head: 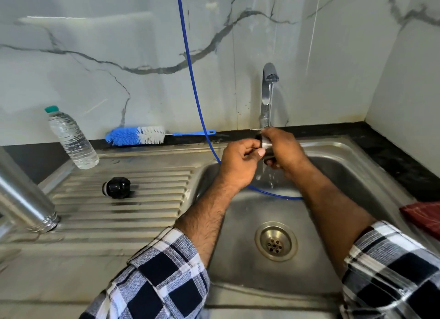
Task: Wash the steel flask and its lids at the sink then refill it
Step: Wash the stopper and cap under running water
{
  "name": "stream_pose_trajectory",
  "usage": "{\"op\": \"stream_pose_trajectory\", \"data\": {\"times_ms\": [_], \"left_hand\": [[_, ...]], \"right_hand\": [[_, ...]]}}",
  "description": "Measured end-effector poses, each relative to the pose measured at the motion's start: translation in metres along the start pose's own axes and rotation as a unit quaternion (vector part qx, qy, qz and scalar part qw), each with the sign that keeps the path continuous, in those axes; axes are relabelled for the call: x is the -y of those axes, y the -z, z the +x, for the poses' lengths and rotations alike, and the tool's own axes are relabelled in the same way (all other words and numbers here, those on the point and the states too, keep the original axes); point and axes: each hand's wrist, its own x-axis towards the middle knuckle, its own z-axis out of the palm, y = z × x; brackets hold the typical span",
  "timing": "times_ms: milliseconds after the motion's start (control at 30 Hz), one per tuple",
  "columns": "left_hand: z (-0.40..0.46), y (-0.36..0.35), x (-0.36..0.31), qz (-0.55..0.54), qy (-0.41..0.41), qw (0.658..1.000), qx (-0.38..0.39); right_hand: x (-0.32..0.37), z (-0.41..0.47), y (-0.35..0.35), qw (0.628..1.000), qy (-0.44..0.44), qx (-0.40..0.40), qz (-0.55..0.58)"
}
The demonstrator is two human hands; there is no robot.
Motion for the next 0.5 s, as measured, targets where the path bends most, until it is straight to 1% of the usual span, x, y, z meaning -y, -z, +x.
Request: {"op": "stream_pose_trajectory", "data": {"times_ms": [67, 100, 133, 167, 200, 267, 333, 367, 433, 500], "left_hand": [[-0.003, 0.003, 0.003, 0.073, -0.053, 0.995, 0.042], [-0.004, 0.003, 0.003, 0.1, -0.074, 0.991, 0.056], [-0.006, 0.003, 0.004, 0.113, -0.079, 0.988, 0.064], [-0.007, 0.002, 0.003, 0.108, -0.069, 0.989, 0.07], [-0.007, 0.0, 0.003, 0.091, -0.045, 0.992, 0.07], [-0.005, -0.004, 0.003, 0.033, 0.021, 0.998, 0.051], [-0.004, -0.005, 0.004, -0.023, 0.067, 0.997, 0.018], [-0.003, -0.004, 0.004, -0.042, 0.075, 0.996, 0.011], [-0.003, -0.002, 0.002, -0.063, 0.08, 0.995, 0.009], [-0.002, 0.001, 0.002, -0.08, 0.068, 0.994, 0.015]], "right_hand": [[0.001, 0.002, 0.009, 0.989, -0.117, 0.057, 0.072], [-0.001, 0.004, 0.014, 0.979, -0.16, 0.081, 0.1], [-0.003, 0.004, 0.018, 0.973, -0.181, 0.094, 0.108], [-0.004, 0.004, 0.019, 0.973, -0.185, 0.09, 0.101], [-0.004, 0.003, 0.018, 0.98, -0.166, 0.073, 0.081], [-0.004, 0.0, 0.01, 0.996, -0.086, 0.011, 0.012], [-0.004, 0.001, 0.003, 0.998, 0.008, -0.052, -0.033], [-0.007, 0.003, 0.002, 0.996, 0.052, -0.066, -0.041], [-0.011, 0.005, 0.005, 0.99, 0.116, -0.061, -0.045], [-0.012, 0.004, 0.004, 0.991, 0.129, -0.037, -0.029]]}}
